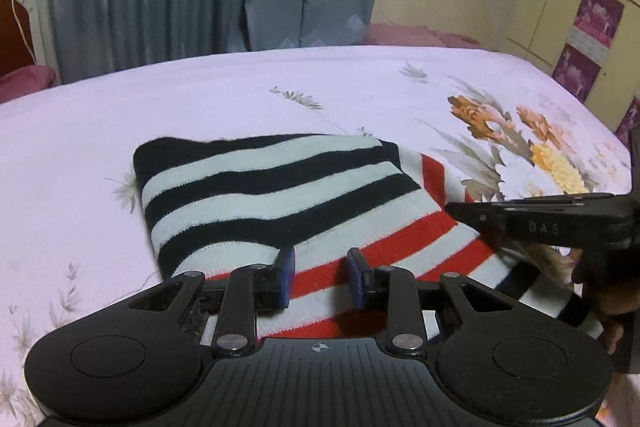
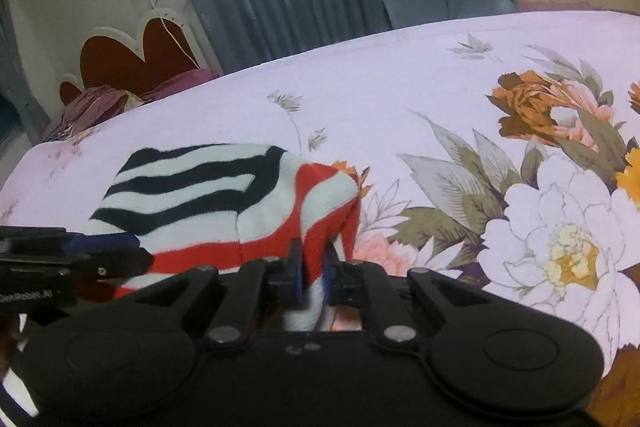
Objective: Fold small clothes
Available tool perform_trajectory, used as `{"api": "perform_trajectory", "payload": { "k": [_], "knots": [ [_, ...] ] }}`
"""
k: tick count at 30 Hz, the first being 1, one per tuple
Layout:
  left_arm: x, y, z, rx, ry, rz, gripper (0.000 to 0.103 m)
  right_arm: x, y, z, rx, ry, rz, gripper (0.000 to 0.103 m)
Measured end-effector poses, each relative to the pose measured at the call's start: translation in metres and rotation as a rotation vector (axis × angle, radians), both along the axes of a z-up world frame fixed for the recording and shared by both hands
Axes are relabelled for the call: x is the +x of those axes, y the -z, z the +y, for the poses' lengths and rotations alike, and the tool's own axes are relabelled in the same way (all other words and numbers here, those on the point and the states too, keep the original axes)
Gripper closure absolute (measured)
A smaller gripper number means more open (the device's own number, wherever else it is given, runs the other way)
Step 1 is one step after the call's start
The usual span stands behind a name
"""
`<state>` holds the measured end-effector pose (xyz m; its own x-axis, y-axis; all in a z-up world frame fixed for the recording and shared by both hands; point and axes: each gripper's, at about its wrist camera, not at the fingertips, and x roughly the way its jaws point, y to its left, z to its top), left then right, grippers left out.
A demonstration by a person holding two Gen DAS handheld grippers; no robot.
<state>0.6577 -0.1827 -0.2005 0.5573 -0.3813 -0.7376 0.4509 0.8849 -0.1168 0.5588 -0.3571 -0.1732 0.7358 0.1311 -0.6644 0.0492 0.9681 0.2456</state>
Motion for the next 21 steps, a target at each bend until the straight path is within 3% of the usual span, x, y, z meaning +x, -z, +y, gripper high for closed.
{"api": "perform_trajectory", "payload": {
  "k": [2, 3, 4, 5, 9, 13, 15, 17, 21],
  "knots": [
    [-0.002, 0.001, 0.001, 0.001, 0.006, -0.008, 0.074, 0.0, -0.002, 0.003, -0.019, -0.003, 0.008, 0.095],
    [-0.004, -0.001, 0.001, 0.002, 0.006, -0.012, 0.074, 0.001, -0.003, 0.003, -0.009, 0.0, 0.017, 0.09],
    [-0.007, -0.006, 0.002, 0.0, 0.001, -0.014, 0.074, 0.0, -0.008, 0.001, 0.003, 0.015, 0.027, 0.076],
    [-0.014, -0.014, 0.005, -0.007, 0.007, -0.026, 0.074, -0.001, -0.015, -0.002, -0.004, 0.035, 0.026, 0.071],
    [-0.06, -0.036, 0.015, -0.041, 0.05, -0.074, 0.074, -0.038, -0.052, 0.003, -0.017, -0.023, -0.045, 0.083],
    [-0.084, -0.02, 0.019, -0.018, 0.026, -0.022, 0.074, -0.06, -0.043, 0.03, -0.113, -0.165, 0.004, 0.093],
    [-0.09, -0.011, 0.018, -0.027, 0.015, -0.032, 0.074, -0.056, -0.024, 0.036, -0.176, -0.162, 0.066, 0.093],
    [-0.089, -0.008, 0.02, -0.044, 0.006, -0.024, 0.074, -0.055, -0.023, 0.029, -0.124, -0.135, 0.061, 0.094],
    [-0.095, -0.015, 0.023, -0.042, -0.001, -0.016, 0.074, -0.06, -0.028, 0.032, -0.152, -0.133, 0.072, 0.089]
  ]
}}
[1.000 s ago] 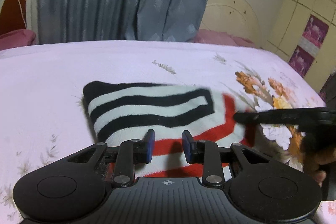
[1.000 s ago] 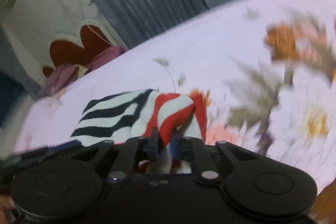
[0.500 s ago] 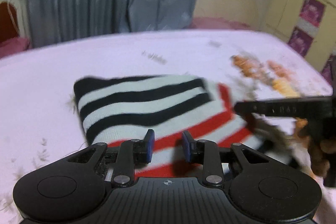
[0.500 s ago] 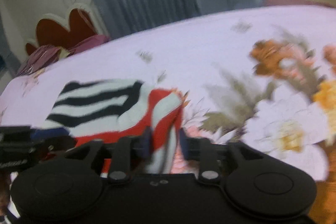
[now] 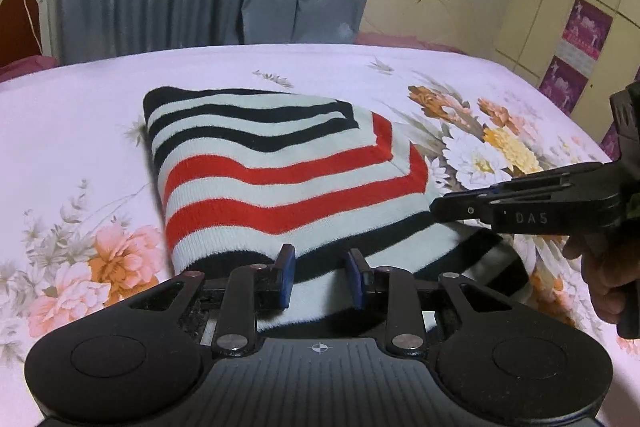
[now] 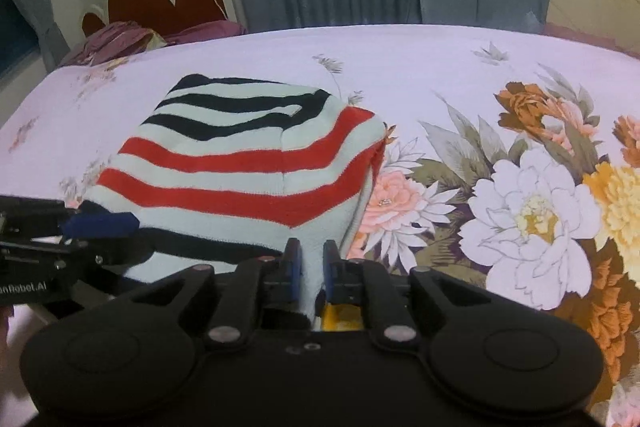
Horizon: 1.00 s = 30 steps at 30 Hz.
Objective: Fold small clothes
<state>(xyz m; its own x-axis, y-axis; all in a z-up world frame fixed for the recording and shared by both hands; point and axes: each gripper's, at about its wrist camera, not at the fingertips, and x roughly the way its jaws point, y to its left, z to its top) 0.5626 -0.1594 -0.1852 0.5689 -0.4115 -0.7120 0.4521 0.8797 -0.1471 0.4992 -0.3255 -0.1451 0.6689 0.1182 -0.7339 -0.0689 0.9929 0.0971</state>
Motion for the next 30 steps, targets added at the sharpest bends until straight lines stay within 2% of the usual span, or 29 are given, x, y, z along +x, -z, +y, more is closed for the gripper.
{"api": "perform_trajectory", "payload": {
  "k": [2, 4, 7, 10, 14, 23, 25, 26, 27, 30],
  "knots": [
    [-0.016, -0.011, 0.003, -0.016, 0.008, -0.018, 0.074, -0.01, -0.01, 0.0, -0.003, 0.016, -0.024, 0.088],
    [-0.035, -0.017, 0.005, 0.007, 0.014, -0.04, 0.074, -0.03, -0.024, 0.001, 0.015, -0.008, -0.068, 0.089],
    [-0.058, -0.014, 0.008, 0.026, 0.001, -0.027, 0.074, -0.052, -0.031, 0.009, 0.026, -0.053, -0.079, 0.089],
    [-0.068, -0.003, 0.012, 0.029, -0.019, 0.016, 0.074, -0.062, -0.021, 0.019, 0.012, -0.09, -0.039, 0.089],
    [-0.07, 0.007, 0.022, -0.035, -0.054, 0.07, 0.074, -0.065, 0.001, 0.024, -0.044, -0.101, 0.051, 0.09],
    [-0.076, 0.013, 0.022, -0.029, -0.083, 0.063, 0.074, -0.066, 0.009, 0.024, -0.059, -0.101, 0.065, 0.092],
    [-0.078, 0.002, 0.021, -0.023, -0.087, 0.043, 0.074, -0.067, 0.006, 0.025, -0.066, -0.106, 0.058, 0.086],
    [-0.079, -0.006, 0.021, -0.017, -0.101, 0.014, 0.074, -0.069, 0.001, 0.026, -0.071, -0.104, 0.042, 0.081],
    [-0.079, -0.015, 0.021, -0.009, -0.116, -0.018, 0.073, -0.072, -0.004, 0.026, -0.08, -0.097, 0.016, 0.07],
    [-0.064, -0.033, 0.025, -0.016, -0.144, -0.095, 0.045, -0.069, -0.018, 0.022, -0.071, -0.082, -0.049, 0.072]
  ]
}}
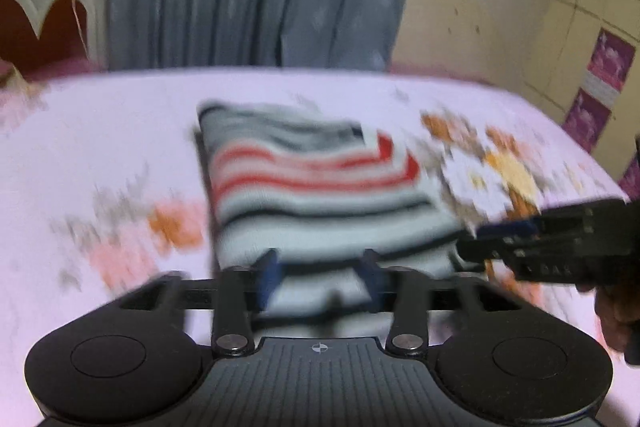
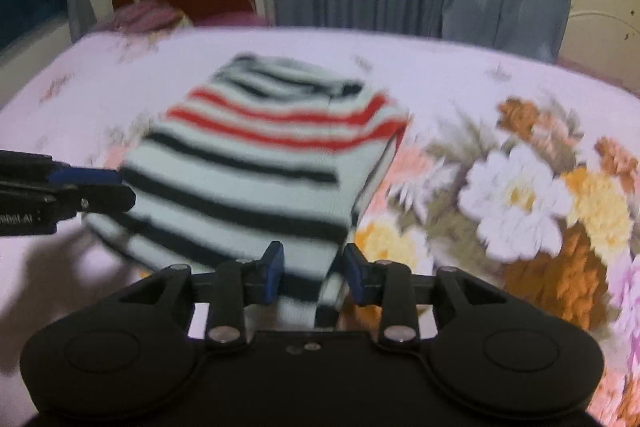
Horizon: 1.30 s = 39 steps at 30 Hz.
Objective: Fold small clothes
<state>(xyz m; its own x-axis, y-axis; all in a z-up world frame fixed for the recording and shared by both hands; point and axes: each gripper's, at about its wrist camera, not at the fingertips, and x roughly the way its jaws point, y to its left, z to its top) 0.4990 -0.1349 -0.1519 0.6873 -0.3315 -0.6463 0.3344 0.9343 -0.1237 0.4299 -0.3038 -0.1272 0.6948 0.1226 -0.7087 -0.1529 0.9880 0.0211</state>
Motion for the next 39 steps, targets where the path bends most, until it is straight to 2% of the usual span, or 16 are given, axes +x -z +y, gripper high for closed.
{"api": "perform_trajectory", "payload": {
  "k": [3, 4, 6, 8, 11, 13, 15, 18, 20, 26, 28, 30, 36, 39],
  "knots": [
    [0.037, -0.005, -0.001, 0.013, -0.01, -0.028, 0.045, 0.022, -0.008, -0.006, -0.01, 0.035, -0.042, 0.07],
    [0.05, -0.004, -0.001, 0.019, -0.02, -0.013, 0.045, 0.035, -0.009, -0.013, 0.014, 0.069, -0.043, 0.058],
    [0.077, 0.001, 0.003, 0.006, -0.033, 0.048, 0.044, 0.057, -0.009, -0.036, 0.125, 0.147, -0.016, 0.043],
    [0.094, 0.008, 0.007, 0.009, -0.055, 0.077, 0.044, 0.072, -0.006, -0.051, 0.195, 0.182, 0.012, 0.047],
    [0.109, 0.023, 0.012, -0.006, -0.076, 0.144, 0.044, 0.089, 0.001, -0.06, 0.277, 0.185, 0.029, 0.062],
    [0.112, 0.04, 0.014, -0.019, -0.086, 0.191, 0.042, 0.101, 0.013, -0.058, 0.289, 0.165, 0.062, 0.081],
    [0.112, 0.045, 0.016, -0.045, -0.102, 0.199, 0.04, 0.111, 0.029, -0.054, 0.223, 0.176, 0.119, 0.076],
    [0.109, 0.045, 0.013, -0.02, -0.095, 0.187, 0.04, 0.111, 0.024, -0.051, 0.202, 0.18, 0.115, 0.076],
    [0.109, 0.045, 0.012, -0.012, -0.092, 0.188, 0.039, 0.11, 0.021, -0.046, 0.169, 0.176, 0.113, 0.071],
    [0.112, 0.04, 0.01, 0.023, -0.09, 0.194, 0.034, 0.106, 0.015, -0.052, 0.186, 0.187, 0.123, 0.06],
    [0.111, 0.036, 0.012, 0.011, -0.089, 0.197, 0.029, 0.103, 0.011, -0.054, 0.199, 0.183, 0.118, 0.044],
    [0.109, 0.035, 0.014, -0.006, -0.078, 0.207, 0.026, 0.101, 0.008, -0.054, 0.189, 0.178, 0.104, 0.042],
    [0.101, 0.035, 0.022, -0.059, -0.048, 0.222, 0.026, 0.099, 0.002, -0.054, 0.213, 0.153, 0.094, 0.043],
    [0.102, 0.038, 0.029, -0.118, -0.049, 0.247, 0.027, 0.1, 0.006, -0.059, 0.279, 0.136, 0.118, 0.043]
  ]
}}
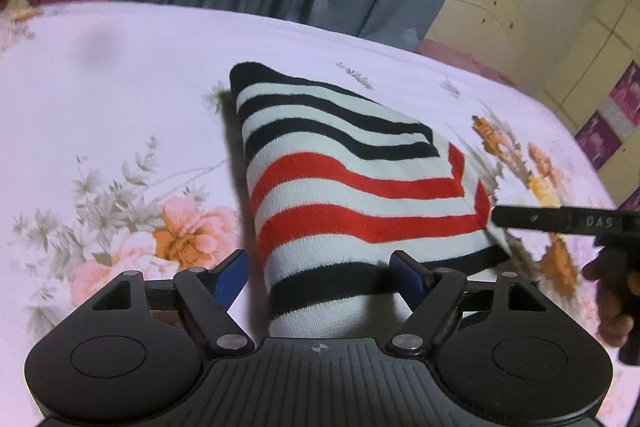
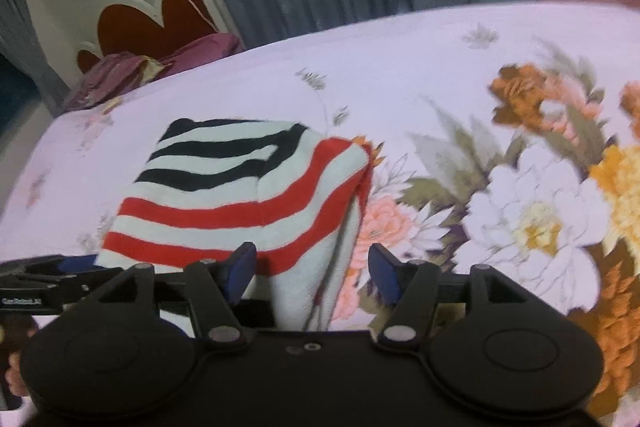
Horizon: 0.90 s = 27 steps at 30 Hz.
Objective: Fold small clothes
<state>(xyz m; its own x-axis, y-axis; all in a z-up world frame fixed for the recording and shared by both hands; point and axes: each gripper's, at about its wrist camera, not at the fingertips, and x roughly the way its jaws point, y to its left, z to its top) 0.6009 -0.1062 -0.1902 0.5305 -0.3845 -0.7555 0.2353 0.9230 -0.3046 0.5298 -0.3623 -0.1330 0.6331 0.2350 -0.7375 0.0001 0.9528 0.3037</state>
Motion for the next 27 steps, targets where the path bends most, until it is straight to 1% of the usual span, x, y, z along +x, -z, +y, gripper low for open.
{"api": "perform_trajectory", "payload": {
  "k": [2, 5, 7, 9, 10, 12, 15, 18, 20, 21, 22, 23, 25, 26, 27],
  "knots": [
    [0.004, 0.003, 0.006, -0.038, -0.019, 0.027, 0.027, 0.001, 0.008, -0.01, 0.093, 0.017, 0.03, 0.042],
    [0.009, 0.01, 0.015, -0.111, -0.043, 0.075, 0.027, 0.003, 0.025, -0.034, 0.289, 0.068, 0.092, 0.042],
    [0.012, 0.016, 0.019, -0.139, -0.057, 0.104, 0.027, 0.003, 0.039, -0.047, 0.418, 0.088, 0.133, 0.042],
    [0.016, 0.024, 0.024, -0.178, -0.069, 0.143, 0.027, 0.005, 0.05, -0.053, 0.495, 0.088, 0.169, 0.042],
    [0.017, 0.028, 0.026, -0.195, -0.074, 0.159, 0.027, 0.006, 0.055, -0.054, 0.516, 0.081, 0.182, 0.042],
    [0.02, 0.033, 0.028, -0.22, -0.08, 0.176, 0.027, 0.007, 0.059, -0.056, 0.531, 0.077, 0.185, 0.042],
    [0.022, 0.034, 0.025, -0.21, -0.077, 0.177, 0.027, 0.011, 0.059, -0.057, 0.542, 0.056, 0.197, 0.041],
    [0.025, 0.033, 0.012, -0.164, -0.064, 0.168, 0.027, 0.016, 0.063, -0.058, 0.575, 0.014, 0.21, 0.038],
    [0.029, 0.03, 0.0, -0.128, -0.057, 0.156, 0.028, 0.024, 0.067, -0.051, 0.6, -0.021, 0.218, 0.038],
    [0.031, 0.03, -0.007, -0.105, -0.053, 0.147, 0.03, 0.027, 0.065, -0.044, 0.577, -0.037, 0.206, 0.039],
    [0.033, 0.028, -0.01, -0.08, -0.055, 0.141, 0.031, 0.03, 0.062, -0.037, 0.533, -0.05, 0.19, 0.046],
    [0.034, 0.026, -0.017, -0.05, -0.056, 0.131, 0.033, 0.032, 0.059, -0.031, 0.48, -0.054, 0.178, 0.051],
    [0.032, 0.019, -0.026, 0.008, -0.05, 0.105, 0.043, 0.031, 0.051, -0.019, 0.363, -0.077, 0.151, 0.059],
    [0.029, 0.015, -0.032, 0.042, -0.04, 0.085, 0.045, 0.028, 0.047, -0.013, 0.308, -0.091, 0.134, 0.06],
    [0.025, 0.009, -0.042, 0.104, -0.017, 0.049, 0.05, 0.024, 0.043, -0.006, 0.251, -0.108, 0.116, 0.061]
  ]
}}
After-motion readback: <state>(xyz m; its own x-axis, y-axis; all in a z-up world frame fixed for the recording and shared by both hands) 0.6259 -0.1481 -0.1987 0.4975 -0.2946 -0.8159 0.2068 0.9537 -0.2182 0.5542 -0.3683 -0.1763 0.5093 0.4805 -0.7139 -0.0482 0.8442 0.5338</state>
